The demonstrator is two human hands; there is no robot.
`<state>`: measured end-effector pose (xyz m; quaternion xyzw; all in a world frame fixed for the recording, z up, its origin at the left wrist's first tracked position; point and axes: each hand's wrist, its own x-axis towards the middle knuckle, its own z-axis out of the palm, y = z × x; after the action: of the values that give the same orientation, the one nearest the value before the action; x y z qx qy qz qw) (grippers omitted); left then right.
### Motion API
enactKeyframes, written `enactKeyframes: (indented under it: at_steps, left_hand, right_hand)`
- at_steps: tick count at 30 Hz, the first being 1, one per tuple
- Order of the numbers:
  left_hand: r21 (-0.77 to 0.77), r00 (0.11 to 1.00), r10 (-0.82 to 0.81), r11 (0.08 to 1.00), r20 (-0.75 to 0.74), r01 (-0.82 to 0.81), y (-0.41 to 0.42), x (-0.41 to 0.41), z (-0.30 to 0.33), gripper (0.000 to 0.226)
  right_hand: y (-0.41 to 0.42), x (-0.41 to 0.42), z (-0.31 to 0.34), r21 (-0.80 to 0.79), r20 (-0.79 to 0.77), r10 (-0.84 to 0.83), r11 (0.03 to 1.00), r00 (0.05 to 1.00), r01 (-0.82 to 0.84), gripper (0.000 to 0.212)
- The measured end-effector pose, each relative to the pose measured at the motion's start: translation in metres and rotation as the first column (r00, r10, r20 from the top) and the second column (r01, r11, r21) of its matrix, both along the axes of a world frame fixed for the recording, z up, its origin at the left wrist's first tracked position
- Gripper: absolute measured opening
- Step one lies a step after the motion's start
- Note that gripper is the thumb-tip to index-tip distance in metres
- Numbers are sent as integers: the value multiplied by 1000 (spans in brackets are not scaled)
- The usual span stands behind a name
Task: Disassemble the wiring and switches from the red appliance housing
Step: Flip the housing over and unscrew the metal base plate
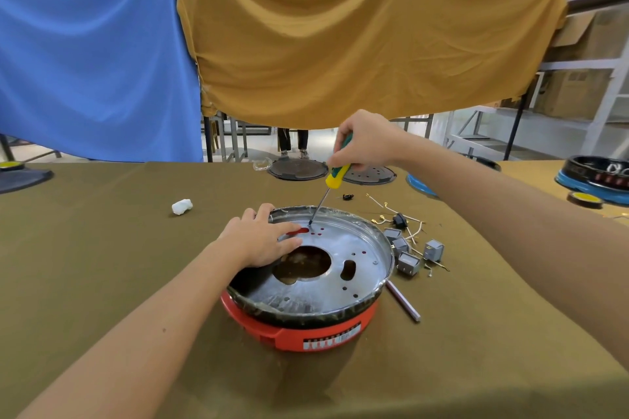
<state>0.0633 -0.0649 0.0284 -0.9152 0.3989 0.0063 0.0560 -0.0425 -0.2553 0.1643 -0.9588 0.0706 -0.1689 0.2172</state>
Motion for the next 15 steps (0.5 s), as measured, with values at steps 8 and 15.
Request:
enactKeyframes:
  at_steps: [8,15]
  left_hand:
    - [-6,1000,-9,1000,6,9,0,2,-2,52]
    - [-17,1000,-18,1000,23,19,1,3,-2,53]
  right_hand:
    - [21,36,3,-259,67,-64,963,996,79,44]
    - [31,55,24,-655,12,-245,731,970,192,33]
